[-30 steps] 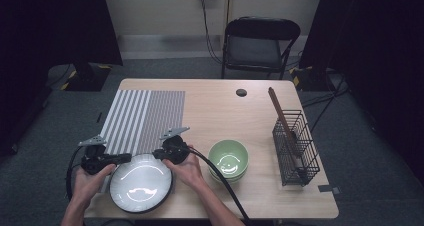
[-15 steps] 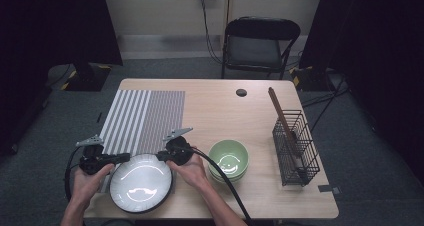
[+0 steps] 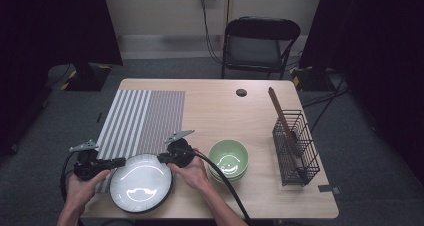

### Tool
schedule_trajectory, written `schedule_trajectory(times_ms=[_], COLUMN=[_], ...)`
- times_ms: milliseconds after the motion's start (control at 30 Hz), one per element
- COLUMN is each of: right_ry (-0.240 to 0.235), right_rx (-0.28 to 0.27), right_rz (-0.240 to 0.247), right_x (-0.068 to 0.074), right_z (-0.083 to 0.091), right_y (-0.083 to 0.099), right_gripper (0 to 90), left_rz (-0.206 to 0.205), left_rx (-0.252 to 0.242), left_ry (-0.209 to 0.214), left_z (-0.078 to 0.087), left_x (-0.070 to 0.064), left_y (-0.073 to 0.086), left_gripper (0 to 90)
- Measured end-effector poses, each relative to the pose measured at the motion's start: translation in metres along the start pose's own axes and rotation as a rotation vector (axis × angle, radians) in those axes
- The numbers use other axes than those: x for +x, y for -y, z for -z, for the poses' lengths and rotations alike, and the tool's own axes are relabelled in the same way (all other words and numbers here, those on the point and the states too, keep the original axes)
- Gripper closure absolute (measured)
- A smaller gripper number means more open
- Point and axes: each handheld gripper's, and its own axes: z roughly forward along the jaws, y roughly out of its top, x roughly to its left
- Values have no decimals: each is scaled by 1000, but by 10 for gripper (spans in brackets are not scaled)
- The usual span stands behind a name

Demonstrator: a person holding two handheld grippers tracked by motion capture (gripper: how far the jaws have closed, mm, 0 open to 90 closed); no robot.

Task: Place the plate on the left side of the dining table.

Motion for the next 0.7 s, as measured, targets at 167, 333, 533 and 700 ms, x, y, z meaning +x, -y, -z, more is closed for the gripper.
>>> schedule_trajectory(times_ms=[167, 333, 533, 700], right_ry=[-2, -16, -23, -21], right_rx=[-1, -2, -14, -20], right_rz=[-11, -16, -38, -31], right_x=[0, -3, -4, -4], right_z=[-1, -2, -2, -4], right_y=[-1, -2, -2, -4], right_gripper=[832, 833, 839, 843], left_rz=[3, -2, -21, -22], left_rx=[-1, 0, -3, -4], left_ry=[5, 22, 21, 31], left_z=[-1, -2, -2, -2], left_x=[1, 3, 3, 4], left_y=[-1, -2, -2, -2], left_gripper=[873, 877, 878, 879])
